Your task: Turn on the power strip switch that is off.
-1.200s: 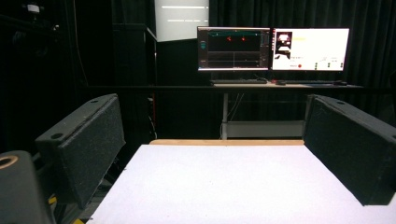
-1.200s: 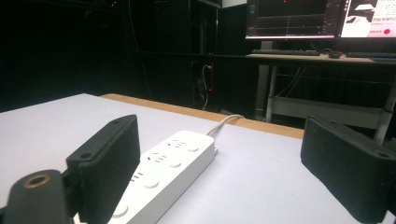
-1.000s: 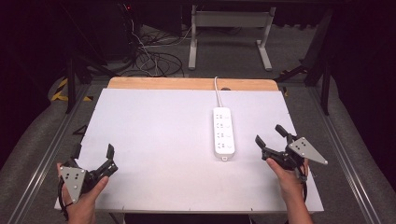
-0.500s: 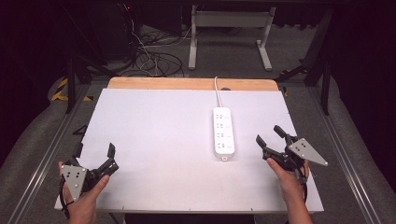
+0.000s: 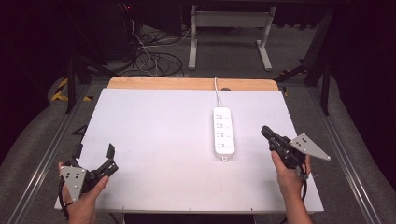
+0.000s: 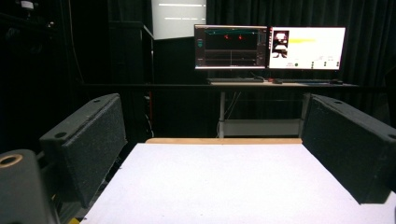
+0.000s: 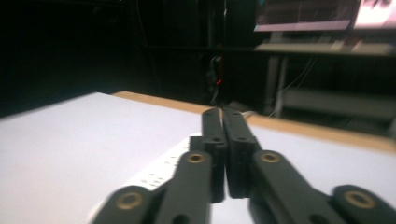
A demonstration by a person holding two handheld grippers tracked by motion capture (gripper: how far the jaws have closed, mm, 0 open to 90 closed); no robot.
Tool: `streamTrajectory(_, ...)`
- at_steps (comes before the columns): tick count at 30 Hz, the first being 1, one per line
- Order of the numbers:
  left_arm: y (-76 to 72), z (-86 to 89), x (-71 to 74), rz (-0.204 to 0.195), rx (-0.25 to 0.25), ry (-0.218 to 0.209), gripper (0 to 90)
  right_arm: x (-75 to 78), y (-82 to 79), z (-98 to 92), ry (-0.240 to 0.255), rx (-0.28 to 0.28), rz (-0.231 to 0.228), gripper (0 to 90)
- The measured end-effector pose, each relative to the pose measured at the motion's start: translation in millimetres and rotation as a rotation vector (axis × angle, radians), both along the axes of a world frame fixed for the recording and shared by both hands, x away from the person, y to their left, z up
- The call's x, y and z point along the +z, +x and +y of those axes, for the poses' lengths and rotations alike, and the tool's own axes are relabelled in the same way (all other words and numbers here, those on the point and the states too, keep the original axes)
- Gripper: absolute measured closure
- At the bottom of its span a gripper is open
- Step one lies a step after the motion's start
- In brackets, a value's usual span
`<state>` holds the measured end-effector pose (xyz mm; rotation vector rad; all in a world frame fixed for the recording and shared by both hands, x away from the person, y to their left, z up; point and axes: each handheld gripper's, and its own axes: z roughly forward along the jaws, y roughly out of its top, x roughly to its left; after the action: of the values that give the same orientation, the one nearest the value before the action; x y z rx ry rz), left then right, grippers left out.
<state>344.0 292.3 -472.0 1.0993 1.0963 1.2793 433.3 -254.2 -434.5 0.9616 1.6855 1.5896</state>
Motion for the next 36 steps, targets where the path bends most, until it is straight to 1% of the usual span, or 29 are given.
streamTrajectory(1,0.0,0.0,0.0,0.0,0.0,0.0,7.3,4.4,2.0,2.2,0.005,0.002,0.014,90.0)
streamTrajectory(3,-0.4,0.2,-0.3,0.004,0.0,-0.005,7.4,10.4,8.4,5.5,-0.007,0.004,0.035,90.0)
streamTrajectory(5,-0.5,0.5,-0.6,0.003,0.006,-0.009,7.4,15.6,16.2,7.8,-0.004,0.009,0.061,90.0)
streamTrajectory(6,-0.5,0.5,-0.6,0.003,0.006,-0.009,7.5,19.3,23.1,9.9,-0.004,0.015,0.08,90.0)
streamTrajectory(7,-0.6,1.2,-1.2,0.009,0.01,-0.007,7.5,22.3,29.2,12.9,-0.016,0.017,0.099,90.0)
streamTrajectory(11,-0.2,3.7,-1.8,0.012,0.017,-0.004,7.9,35.0,54.3,33.7,-0.1,0.015,0.166,90.0)
streamTrajectory(12,-0.2,4.1,-2.1,0.014,0.018,-0.006,8.1,38.3,61.6,39.6,-0.118,0.022,0.193,90.0)
streamTrajectory(14,0.0,4.6,-2.4,0.015,0.019,-0.006,8.3,43.2,75.4,50.9,-0.151,0.028,0.261,90.0)
streamTrajectory(15,-0.1,4.7,-2.4,0.015,0.02,-0.005,8.3,45.0,84.1,57.2,-0.178,0.029,0.299,90.0)
streamTrajectory(16,-0.6,4.9,-2.5,0.016,0.021,-0.005,8.3,46.1,92.3,63.1,-0.204,0.021,0.327,90.0)
streamTrajectory(17,-0.9,4.8,-2.4,0.017,0.021,-0.005,8.3,46.6,102.7,69.9,-0.224,0.014,0.369,90.0)
streamTrajectory(19,-2.0,4.8,-2.5,0.016,0.017,-0.003,8.3,46.7,115.6,79.2,-0.236,-0.021,0.408,90.0)
streamTrajectory(20,-2.2,4.9,-2.4,0.016,0.017,-0.002,8.3,45.4,124.6,85.4,-0.245,-0.03,0.442,90.0)
streamTrajectory(21,-2.2,4.9,-2.4,0.016,0.017,-0.002,8.3,43.7,129.9,89.7,-0.259,-0.036,0.47,90.0)
streamTrajectory(22,-2.9,5.1,-2.3,0.016,0.017,-0.001,8.4,39.7,138.4,97.0,-0.312,-0.054,0.502,90.0)
streamTrajectory(23,-3.2,5.1,-2.3,0.016,0.016,-0.003,8.4,36.3,143.3,100.3,-0.329,-0.054,0.525,90.0)
streamTrajectory(24,-3.4,5.2,-2.3,0.017,0.014,-0.002,8.4,31.0,148.7,104.0,-0.336,-0.06,0.558,90.0)
streamTrajectory(26,-3.5,5.3,-2.7,0.018,0.013,-0.004,8.4,17.4,158.5,108.5,-0.368,-0.078,0.609,90.0)
streamTrajectory(28,-3.6,5.4,-2.7,0.018,0.012,-0.005,8.4,8.5,164.1,109.3,-0.392,-0.089,0.631,90.0)
streamTrajectory(29,-3.6,5.4,-2.7,0.018,0.012,-0.005,8.5,5.4,166.3,109.1,-0.397,-0.096,0.63,90.0)
streamTrajectory(32,-3.2,5.0,-2.6,0.018,0.01,-0.005,8.5,2.2,169.9,108.5,-0.388,-0.085,0.622,90.0)
streamTrajectory(34,-2.9,4.2,-2.4,0.018,0.008,-0.003,8.6,-0.7,170.4,113.2,-0.421,-0.074,0.614,90.0)
streamTrajectory(36,-2.7,3.6,-2.2,0.017,0.006,-0.003,8.8,-5.5,170.6,118.6,-0.45,-0.069,0.621,90.0)
